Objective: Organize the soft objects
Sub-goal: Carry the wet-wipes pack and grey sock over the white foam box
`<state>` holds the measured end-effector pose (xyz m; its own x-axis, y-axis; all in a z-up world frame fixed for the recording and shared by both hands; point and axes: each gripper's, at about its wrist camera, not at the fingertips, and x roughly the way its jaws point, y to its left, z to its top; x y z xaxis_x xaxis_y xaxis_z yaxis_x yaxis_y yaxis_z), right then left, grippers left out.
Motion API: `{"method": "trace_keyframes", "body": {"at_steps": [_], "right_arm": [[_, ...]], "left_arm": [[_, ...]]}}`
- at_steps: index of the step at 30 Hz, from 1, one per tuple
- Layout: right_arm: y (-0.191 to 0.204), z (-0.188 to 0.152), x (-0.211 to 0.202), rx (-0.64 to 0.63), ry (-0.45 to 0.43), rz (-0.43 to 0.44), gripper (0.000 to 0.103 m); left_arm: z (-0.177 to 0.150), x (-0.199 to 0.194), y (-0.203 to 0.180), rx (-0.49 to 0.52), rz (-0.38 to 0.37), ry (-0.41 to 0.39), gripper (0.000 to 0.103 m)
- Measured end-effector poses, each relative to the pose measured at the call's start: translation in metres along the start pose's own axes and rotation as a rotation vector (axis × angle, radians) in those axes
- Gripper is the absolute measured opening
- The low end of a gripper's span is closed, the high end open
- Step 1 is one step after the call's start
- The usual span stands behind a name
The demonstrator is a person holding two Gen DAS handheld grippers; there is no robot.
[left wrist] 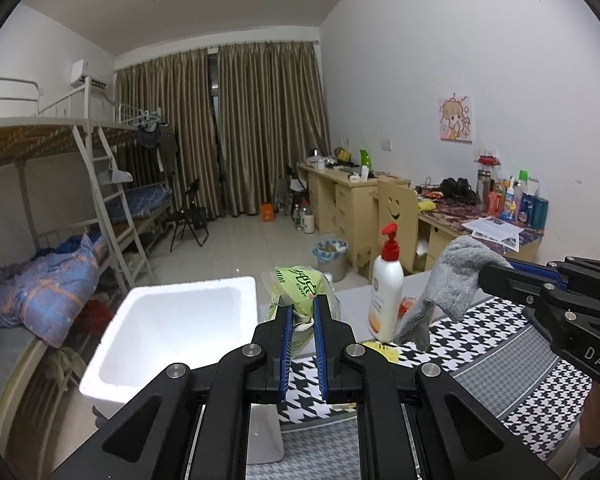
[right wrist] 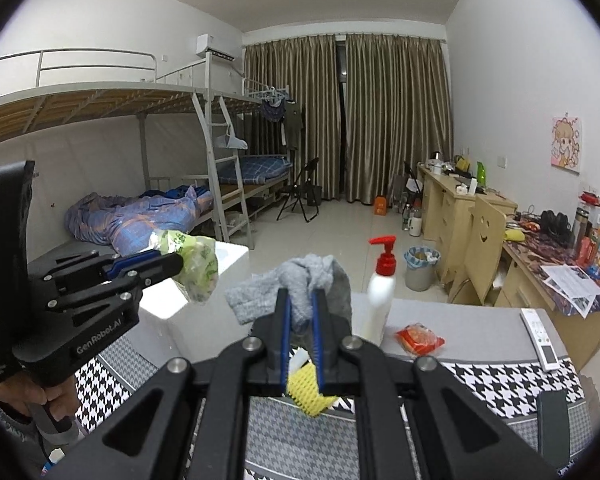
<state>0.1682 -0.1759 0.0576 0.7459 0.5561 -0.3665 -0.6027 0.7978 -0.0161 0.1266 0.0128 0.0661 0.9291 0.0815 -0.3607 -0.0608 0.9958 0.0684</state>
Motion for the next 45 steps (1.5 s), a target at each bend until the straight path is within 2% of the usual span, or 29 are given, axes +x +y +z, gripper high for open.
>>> {"method": "trace_keyframes", "body": {"at_steps": [9,21,34,43,45], "right_arm": [[0.012,0.014,0.009,-0.034,-0.012,0.014,0.013],[0.024,0.031,0.022,-0.061,-0.028,0.063,0.013],[0.037,0.037,0.034,-0.084,-0.028,0.106,0.013],[0.049,0.044,0.046,-0.095,-0.021,0.121,0.013],[0.052,0.047,0.048,-0.098,-0.022,0.121,0.013]], "left_arm": [[0.01,0.001,0.017,-0.016,0.032,-0.023,0.011],[0.012,0.008,0.042,-0.048,0.119,-0.011,0.011],[0.001,0.027,0.072,-0.092,0.185,0.046,0.011],[-0.008,0.05,0.092,-0.133,0.168,0.112,0.012],[-0.01,0.054,0.096,-0.135,0.168,0.129,0.015]]}}
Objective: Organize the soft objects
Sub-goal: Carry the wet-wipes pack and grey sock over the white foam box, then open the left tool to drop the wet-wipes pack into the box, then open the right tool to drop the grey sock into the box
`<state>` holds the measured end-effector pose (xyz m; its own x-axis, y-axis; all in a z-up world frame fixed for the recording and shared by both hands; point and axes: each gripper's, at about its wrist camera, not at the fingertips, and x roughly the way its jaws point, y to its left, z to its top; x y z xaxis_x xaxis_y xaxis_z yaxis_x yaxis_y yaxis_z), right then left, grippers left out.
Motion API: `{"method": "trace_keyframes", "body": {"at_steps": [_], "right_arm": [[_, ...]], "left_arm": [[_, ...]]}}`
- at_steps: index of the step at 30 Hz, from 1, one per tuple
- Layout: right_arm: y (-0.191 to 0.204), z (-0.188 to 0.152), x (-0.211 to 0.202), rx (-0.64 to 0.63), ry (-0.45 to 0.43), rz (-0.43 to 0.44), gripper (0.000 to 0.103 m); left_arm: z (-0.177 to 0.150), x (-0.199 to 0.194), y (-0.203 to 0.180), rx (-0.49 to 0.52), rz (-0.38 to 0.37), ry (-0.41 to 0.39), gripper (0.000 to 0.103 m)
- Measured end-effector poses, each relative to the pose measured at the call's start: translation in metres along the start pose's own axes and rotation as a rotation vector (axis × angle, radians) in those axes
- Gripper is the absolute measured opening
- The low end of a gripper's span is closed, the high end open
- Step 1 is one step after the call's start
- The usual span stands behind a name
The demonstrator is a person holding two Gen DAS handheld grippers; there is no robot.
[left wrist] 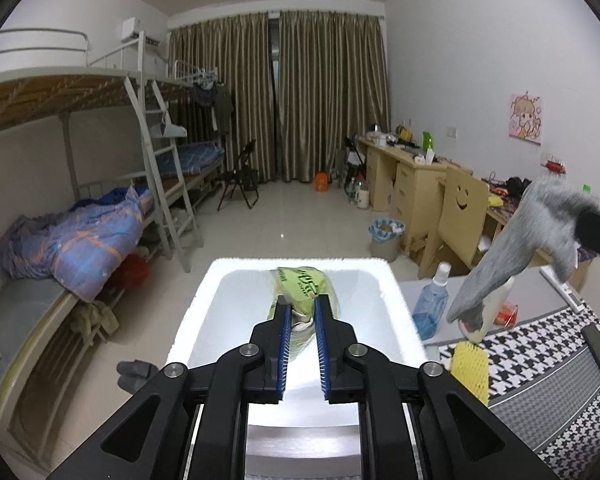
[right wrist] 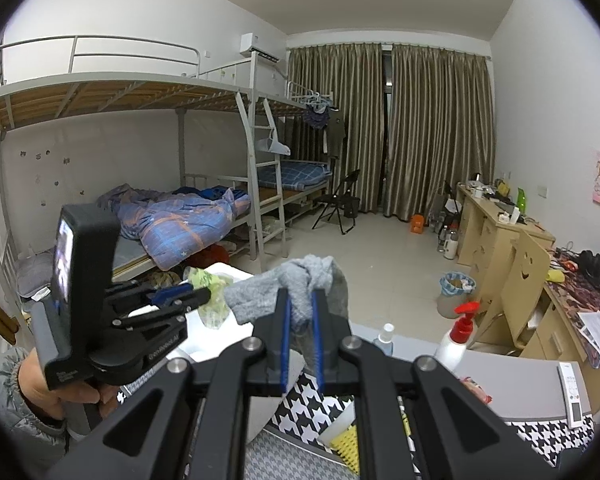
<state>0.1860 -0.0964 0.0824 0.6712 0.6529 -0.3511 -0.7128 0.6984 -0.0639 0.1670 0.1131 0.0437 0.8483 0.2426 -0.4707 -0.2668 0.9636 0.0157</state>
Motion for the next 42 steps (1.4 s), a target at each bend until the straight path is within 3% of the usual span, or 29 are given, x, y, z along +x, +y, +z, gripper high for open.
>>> {"method": "trace_keyframes", "body": {"at_steps": [2,3,5,15,24,42], "right_arm": [[0.0,0.002,0.002,-0.003,-0.003,0.002,0.013],[0.001,0.003,0.003,-0.004,-0.003,0.005,0.013],[0.003,0.003,0.005,-0.005,-0.002,0.009,0.013],[0.008,0.007,0.007,-0.017,-0.013,0.038,0.013],[0.02,0.012,0.013,-0.023,-0.017,0.078,0.013],[0.043,0.014,0.031,-0.049,0.009,0.141,0.013]], "left_arm": [[-0.001,0.001,0.003,-0.006,0.008,0.003,0.031],[-0.002,0.001,0.006,-0.01,0.009,0.001,0.049],[-0.003,0.0,0.008,-0.016,0.016,-0.011,0.067],[-0.005,-0.014,0.017,-0.036,0.083,-0.054,0.089],[-0.009,-0.027,0.034,-0.078,0.13,-0.074,0.098],[-0.02,-0.054,0.059,-0.116,0.186,-0.105,0.098]]}}
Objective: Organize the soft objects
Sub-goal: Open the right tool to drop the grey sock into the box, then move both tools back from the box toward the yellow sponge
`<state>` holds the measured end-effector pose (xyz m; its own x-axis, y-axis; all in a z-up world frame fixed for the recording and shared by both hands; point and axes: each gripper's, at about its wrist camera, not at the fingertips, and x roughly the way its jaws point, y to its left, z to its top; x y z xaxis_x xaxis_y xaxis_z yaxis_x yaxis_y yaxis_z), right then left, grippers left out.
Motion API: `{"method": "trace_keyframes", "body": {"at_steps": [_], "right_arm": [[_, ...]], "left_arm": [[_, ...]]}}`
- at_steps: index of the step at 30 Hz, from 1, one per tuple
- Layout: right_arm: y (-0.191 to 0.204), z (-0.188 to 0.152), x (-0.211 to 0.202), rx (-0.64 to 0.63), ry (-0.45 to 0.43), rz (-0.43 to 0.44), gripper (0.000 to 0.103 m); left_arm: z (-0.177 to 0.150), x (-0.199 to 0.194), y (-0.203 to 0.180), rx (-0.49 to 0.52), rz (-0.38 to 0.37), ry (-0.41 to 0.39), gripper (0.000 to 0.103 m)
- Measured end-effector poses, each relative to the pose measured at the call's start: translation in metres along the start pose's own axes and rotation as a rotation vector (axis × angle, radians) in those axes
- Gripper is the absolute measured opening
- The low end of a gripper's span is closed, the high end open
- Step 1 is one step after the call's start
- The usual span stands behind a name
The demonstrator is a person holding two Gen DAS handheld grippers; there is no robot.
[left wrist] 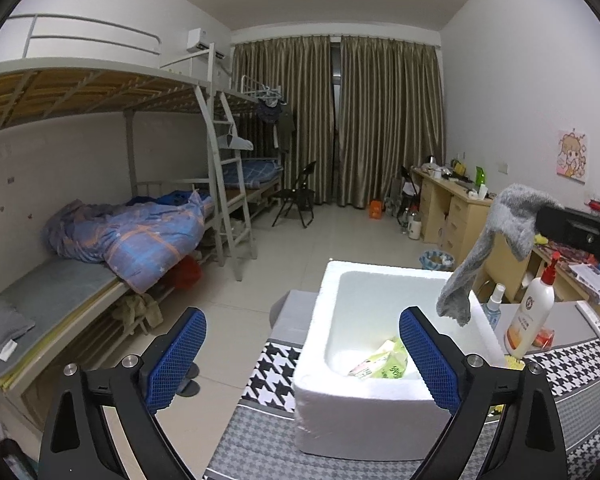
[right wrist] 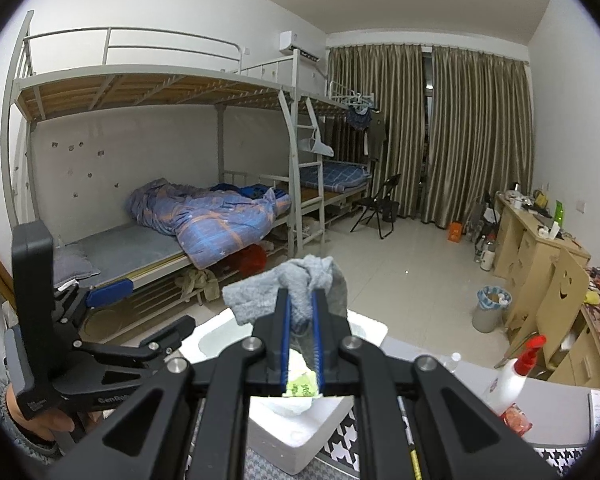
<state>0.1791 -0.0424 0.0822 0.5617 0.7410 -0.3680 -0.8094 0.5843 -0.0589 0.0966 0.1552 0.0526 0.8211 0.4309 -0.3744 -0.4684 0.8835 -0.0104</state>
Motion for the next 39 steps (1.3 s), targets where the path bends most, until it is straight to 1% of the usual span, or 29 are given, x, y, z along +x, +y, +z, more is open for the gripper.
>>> {"method": "trace_keyframes", "body": {"at_steps": [7,17,20,21,23,24,25,26,27,39], "right_arm": [[0.006,-0.003,0.014,-0.003,0.052,0.021,0.013],[0.007,-0.004,0.034,0.002,0.095,0.017,0.013],[0.007,-0.006,0.045,0.007,0.131,0.019,0.014],[0.007,-0.008,0.049,0.009,0.149,0.02,0.015],[0.006,-0.009,0.056,0.016,0.178,0.018,0.023],[0.005,-0.01,0.058,0.018,0.188,0.017,0.035],[0.005,-0.012,0.06,0.022,0.197,0.016,0.051],[0.004,-0.013,0.062,0.026,0.203,0.015,0.058],[0.004,-0.014,0.062,0.027,0.204,0.014,0.062],[-0.005,-0.013,0.043,0.033,0.177,0.003,0.063]], "left_arm": [[-0.004,-0.001,0.007,-0.009,0.0,0.007,0.098],[-0.008,-0.003,0.017,-0.023,0.009,0.009,0.098],[-0.01,-0.003,0.021,-0.025,0.013,0.013,0.098],[-0.01,-0.003,0.022,-0.025,0.013,0.014,0.098],[-0.011,-0.003,0.024,-0.03,0.014,0.016,0.098],[-0.011,-0.003,0.025,-0.032,0.014,0.017,0.098],[-0.012,-0.002,0.025,-0.033,0.014,0.019,0.098],[-0.012,-0.002,0.026,-0.032,0.014,0.021,0.098],[-0.012,-0.001,0.025,-0.031,0.014,0.021,0.098],[-0.013,-0.004,0.022,-0.025,-0.004,0.017,0.098]]}}
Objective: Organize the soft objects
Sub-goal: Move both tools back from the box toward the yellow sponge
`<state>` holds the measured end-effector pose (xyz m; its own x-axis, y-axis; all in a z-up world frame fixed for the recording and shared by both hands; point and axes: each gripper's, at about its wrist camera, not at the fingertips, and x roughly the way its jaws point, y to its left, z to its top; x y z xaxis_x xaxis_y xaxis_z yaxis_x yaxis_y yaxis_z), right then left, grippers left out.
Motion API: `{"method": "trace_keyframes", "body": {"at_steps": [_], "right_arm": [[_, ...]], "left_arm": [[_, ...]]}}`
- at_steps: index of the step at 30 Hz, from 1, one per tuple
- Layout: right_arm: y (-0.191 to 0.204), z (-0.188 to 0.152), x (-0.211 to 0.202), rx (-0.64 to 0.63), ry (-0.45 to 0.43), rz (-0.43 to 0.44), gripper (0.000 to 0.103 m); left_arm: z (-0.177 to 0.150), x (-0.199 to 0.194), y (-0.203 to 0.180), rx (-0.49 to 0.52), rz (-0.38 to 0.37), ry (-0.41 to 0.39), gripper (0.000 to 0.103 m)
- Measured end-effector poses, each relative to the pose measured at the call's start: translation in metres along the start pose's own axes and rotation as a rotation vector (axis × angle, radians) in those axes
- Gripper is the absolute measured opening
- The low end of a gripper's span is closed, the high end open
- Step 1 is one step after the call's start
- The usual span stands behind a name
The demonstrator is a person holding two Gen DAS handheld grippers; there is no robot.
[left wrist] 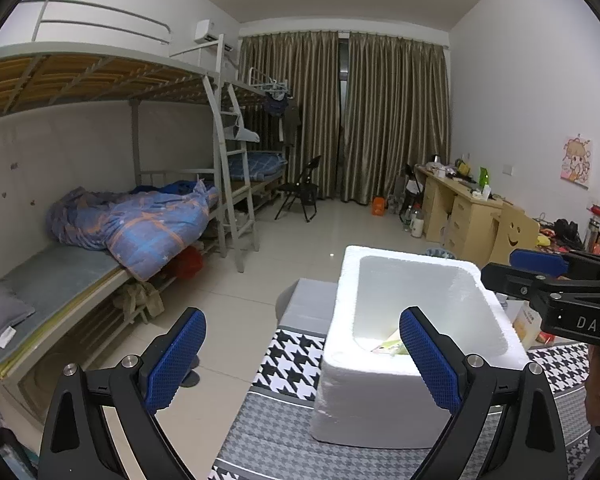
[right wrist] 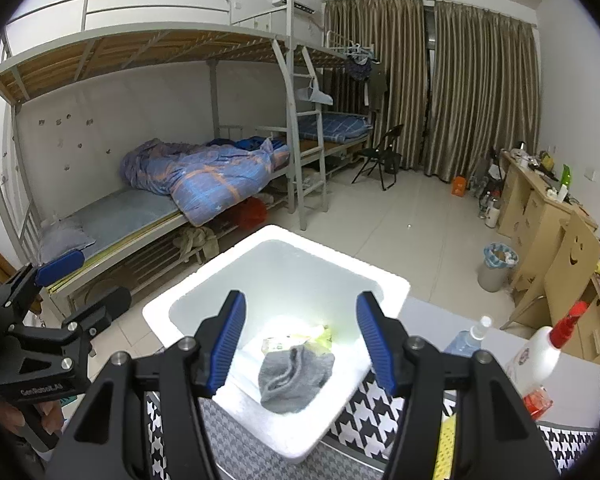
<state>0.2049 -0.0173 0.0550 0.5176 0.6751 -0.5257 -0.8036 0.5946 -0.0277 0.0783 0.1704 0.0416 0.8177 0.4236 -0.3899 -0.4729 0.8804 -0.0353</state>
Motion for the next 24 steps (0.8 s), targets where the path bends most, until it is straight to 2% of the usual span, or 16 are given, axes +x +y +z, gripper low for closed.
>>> {"method": "trace_keyframes", "body": {"at_steps": [4,9,12,18,24], "right_arm": [[-0.006,-0.002,-0.011,0.013,-0.019,-0.022,0.071],[-0.017,-0.005,-0.027,0.039,-0.039,-0.048,0.074],[-0.023,-0.009,-0.039,0.047,-0.063,-0.069,0.085],[-0.029,-0.013,-0.053,0.056,-0.094,-0.1,0.091],[-0.039,-0.02,-0.07,0.085,-0.124,-0.113,0.092]], "left_arm": [[0.003,-0.005,-0.01,0.014,-0.015,-0.014,0.098],[0.006,-0.013,-0.025,0.026,-0.042,-0.035,0.101],[0.008,-0.016,-0.034,0.036,-0.063,-0.043,0.102],[0.01,-0.025,-0.052,0.061,-0.087,-0.059,0.102],[0.012,-0.034,-0.066,0.08,-0.103,-0.074,0.102]]}}
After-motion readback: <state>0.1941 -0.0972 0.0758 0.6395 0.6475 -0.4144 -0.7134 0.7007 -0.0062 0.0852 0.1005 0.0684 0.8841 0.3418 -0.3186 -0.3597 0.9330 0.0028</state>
